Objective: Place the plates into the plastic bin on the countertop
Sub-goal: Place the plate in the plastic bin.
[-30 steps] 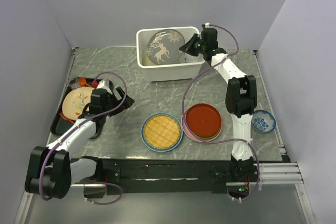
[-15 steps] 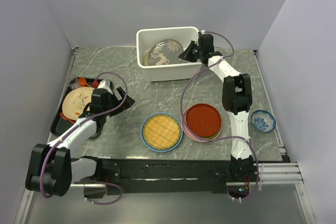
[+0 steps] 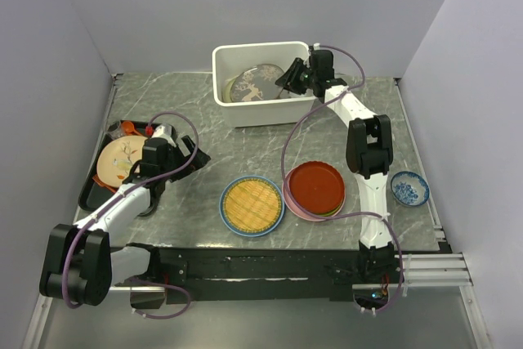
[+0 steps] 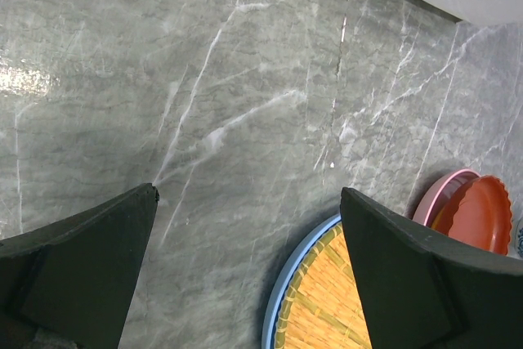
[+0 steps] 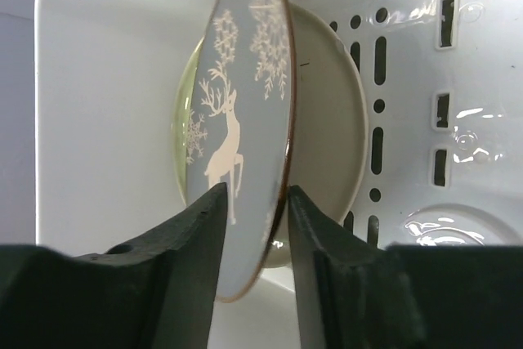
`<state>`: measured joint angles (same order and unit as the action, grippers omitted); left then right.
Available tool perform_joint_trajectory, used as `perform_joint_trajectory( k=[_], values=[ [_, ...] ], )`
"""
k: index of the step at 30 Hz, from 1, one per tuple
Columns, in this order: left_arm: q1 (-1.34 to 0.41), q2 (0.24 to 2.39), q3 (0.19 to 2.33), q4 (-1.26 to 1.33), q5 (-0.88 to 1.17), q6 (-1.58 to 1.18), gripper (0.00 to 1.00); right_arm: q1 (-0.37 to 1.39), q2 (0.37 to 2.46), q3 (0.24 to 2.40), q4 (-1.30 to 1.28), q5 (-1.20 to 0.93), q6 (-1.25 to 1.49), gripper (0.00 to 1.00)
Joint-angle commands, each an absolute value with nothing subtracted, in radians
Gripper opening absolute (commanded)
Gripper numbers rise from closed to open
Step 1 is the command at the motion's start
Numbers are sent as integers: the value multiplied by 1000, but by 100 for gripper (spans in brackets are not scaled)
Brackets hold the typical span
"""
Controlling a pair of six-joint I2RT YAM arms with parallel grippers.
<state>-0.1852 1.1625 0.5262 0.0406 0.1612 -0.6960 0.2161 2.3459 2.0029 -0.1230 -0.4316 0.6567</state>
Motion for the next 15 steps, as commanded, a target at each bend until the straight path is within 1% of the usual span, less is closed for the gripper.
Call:
perform_joint_trajectory(
  k=[1,5,10,15],
  values=[
    [-189,1161,546,68,176,-681,99,212,2301,2007,-40,-443,650,47],
    [-189,1160,548,64,178,-680,99,212,2293,2008,-75,-420,641,55],
    [-190,1163,549,72,184,-683,99,210,2267,2006,-169,-359,620,61],
    [-190,1164,552,72,189,-681,99,212,2223,1983,-230,-293,575,63]
  ],
)
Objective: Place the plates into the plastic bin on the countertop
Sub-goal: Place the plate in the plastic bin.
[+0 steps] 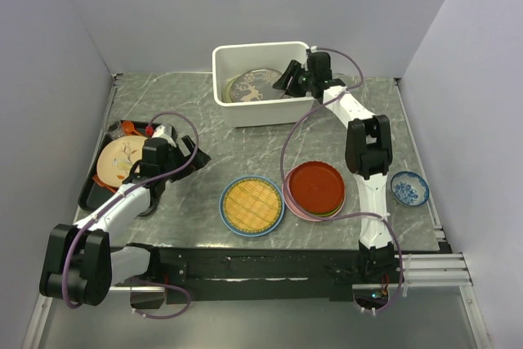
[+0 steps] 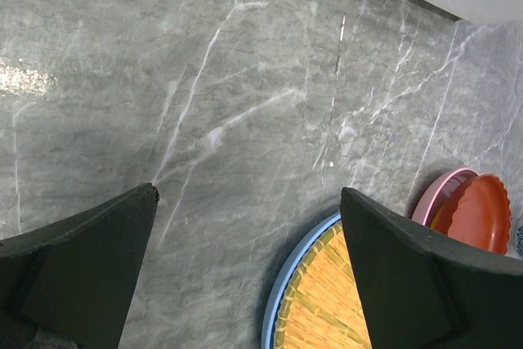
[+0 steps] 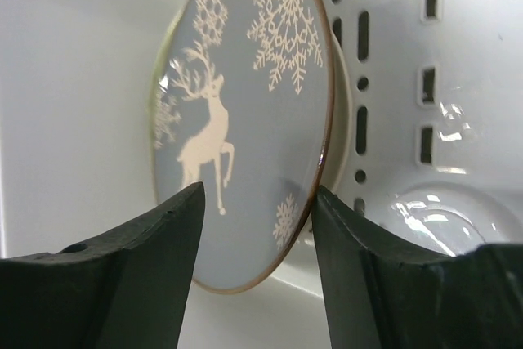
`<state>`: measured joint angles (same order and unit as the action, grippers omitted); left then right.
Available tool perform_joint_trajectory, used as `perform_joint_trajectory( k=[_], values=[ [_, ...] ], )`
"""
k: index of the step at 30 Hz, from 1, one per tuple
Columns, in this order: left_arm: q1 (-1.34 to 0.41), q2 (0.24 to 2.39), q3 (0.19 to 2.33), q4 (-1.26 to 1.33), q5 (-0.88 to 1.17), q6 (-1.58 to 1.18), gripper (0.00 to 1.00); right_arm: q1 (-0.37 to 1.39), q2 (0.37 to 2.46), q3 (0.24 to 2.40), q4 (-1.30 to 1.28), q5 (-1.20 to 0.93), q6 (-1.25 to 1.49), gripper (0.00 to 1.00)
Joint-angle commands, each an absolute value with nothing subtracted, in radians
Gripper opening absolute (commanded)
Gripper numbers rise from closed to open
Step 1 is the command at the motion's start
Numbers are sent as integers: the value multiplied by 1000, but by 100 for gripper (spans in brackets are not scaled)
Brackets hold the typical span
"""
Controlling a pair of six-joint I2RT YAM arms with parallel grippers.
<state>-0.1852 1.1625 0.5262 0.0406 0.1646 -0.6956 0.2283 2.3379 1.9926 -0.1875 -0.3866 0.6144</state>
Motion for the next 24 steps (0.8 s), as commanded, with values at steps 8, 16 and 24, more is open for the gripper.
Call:
perform_joint_trajectory(
  k=[8,16,24],
  values=[
    [-190,1164,555,74,195,-680,99,229,2134,1965,-320,-111,470,66],
    [-190,1147,557,57,193,-676,99,276,2077,1959,-304,-51,414,71],
    [-190,1114,552,41,193,-673,99,290,1994,1895,-219,-120,423,72]
  ],
)
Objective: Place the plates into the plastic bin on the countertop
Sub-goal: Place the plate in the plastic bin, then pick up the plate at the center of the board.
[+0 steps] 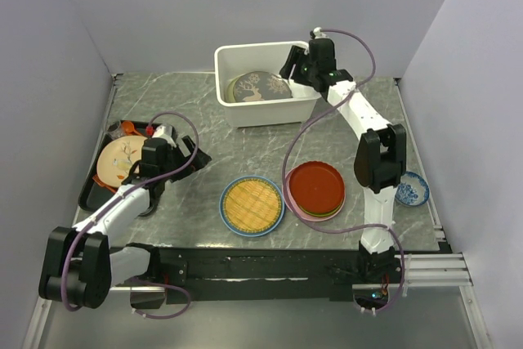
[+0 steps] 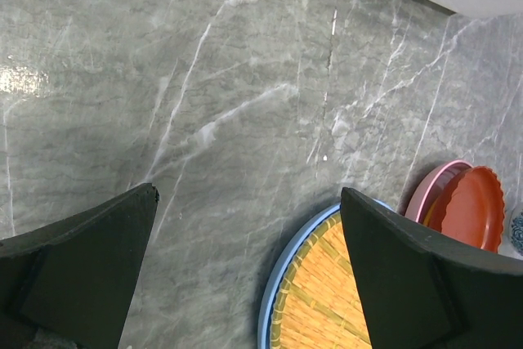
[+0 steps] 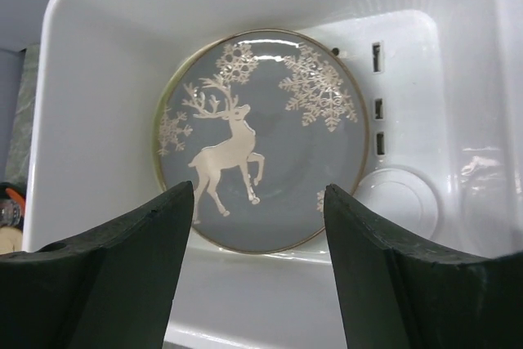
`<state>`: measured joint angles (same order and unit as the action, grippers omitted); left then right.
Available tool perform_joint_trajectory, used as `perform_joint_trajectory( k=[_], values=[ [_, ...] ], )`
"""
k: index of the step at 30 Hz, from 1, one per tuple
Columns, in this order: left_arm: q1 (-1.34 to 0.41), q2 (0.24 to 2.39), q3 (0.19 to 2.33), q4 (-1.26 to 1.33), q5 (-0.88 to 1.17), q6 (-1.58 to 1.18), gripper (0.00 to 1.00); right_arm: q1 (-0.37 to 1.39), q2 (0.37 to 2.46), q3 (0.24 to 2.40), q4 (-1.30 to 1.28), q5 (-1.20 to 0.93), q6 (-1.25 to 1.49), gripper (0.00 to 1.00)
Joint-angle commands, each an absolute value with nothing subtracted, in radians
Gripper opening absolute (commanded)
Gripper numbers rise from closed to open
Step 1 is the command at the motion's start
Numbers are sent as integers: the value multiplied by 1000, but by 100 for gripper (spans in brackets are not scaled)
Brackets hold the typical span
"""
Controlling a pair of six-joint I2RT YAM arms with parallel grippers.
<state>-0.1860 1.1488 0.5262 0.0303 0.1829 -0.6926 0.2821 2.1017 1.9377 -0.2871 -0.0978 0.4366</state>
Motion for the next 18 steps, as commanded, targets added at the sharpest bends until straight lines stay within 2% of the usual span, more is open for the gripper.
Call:
perform_joint_trajectory(
  k=[1,8,18],
  values=[
    [-190,1112,551,44,196,-673,99,290,1967,1884,-212,-124,423,72],
    [-206,1137,554,87,256,-653,99,291,1827,1758,-183,-149,420,72],
    [-351,1274,640,146,265,-652,99,291,1516,1372,-141,-112,419,72]
  ],
)
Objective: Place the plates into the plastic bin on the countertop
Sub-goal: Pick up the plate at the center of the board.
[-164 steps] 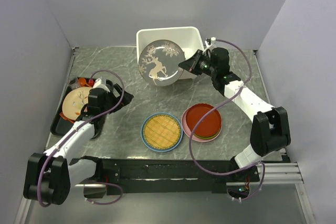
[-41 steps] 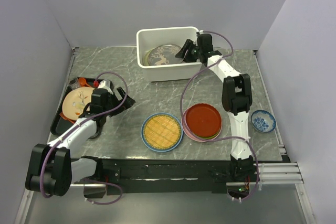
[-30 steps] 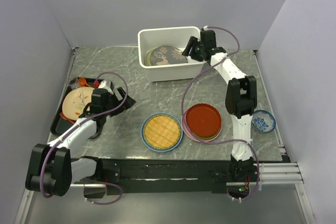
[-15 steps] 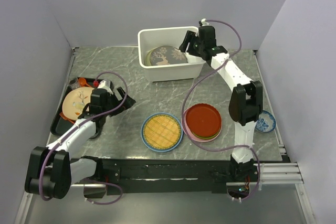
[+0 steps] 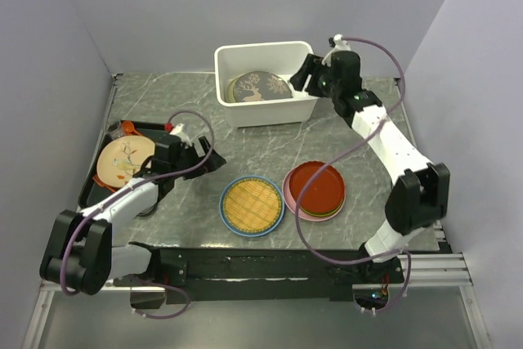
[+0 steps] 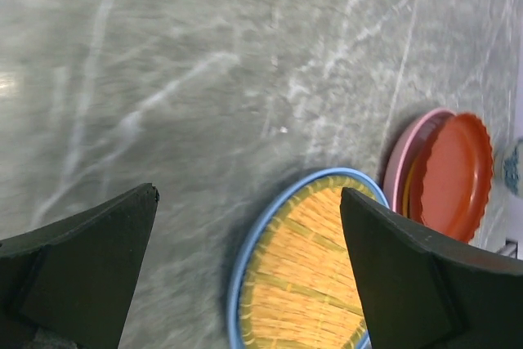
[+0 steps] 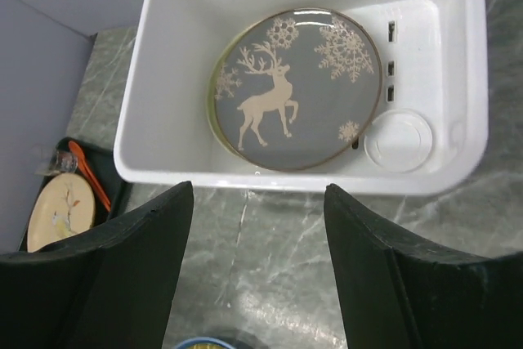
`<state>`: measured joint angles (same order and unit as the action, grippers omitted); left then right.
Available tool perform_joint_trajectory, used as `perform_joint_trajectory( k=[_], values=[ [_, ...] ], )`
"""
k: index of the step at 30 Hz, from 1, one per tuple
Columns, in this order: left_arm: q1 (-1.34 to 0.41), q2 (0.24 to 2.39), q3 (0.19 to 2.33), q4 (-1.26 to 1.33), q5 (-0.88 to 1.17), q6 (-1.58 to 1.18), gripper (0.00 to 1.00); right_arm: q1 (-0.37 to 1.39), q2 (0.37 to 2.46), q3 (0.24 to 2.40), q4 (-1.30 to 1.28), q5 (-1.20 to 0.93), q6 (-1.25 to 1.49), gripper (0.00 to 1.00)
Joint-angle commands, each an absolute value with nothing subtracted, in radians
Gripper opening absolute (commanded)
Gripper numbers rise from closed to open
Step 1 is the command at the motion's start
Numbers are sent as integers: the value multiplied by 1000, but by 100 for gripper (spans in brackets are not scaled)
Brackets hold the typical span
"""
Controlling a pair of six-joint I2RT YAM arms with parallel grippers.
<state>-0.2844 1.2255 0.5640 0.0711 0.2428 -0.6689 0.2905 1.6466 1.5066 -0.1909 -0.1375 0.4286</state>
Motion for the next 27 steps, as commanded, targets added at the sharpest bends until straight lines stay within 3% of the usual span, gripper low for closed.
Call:
perform_joint_trajectory(
  k=[1,27],
  values=[
    [-366,1288,658,152,262,-653,99,290,1493,1341,-135,-104,420,72],
    [-679,1670,983,244,319,-693,99,206,1117,733,-147,-75,509,66]
  ],
)
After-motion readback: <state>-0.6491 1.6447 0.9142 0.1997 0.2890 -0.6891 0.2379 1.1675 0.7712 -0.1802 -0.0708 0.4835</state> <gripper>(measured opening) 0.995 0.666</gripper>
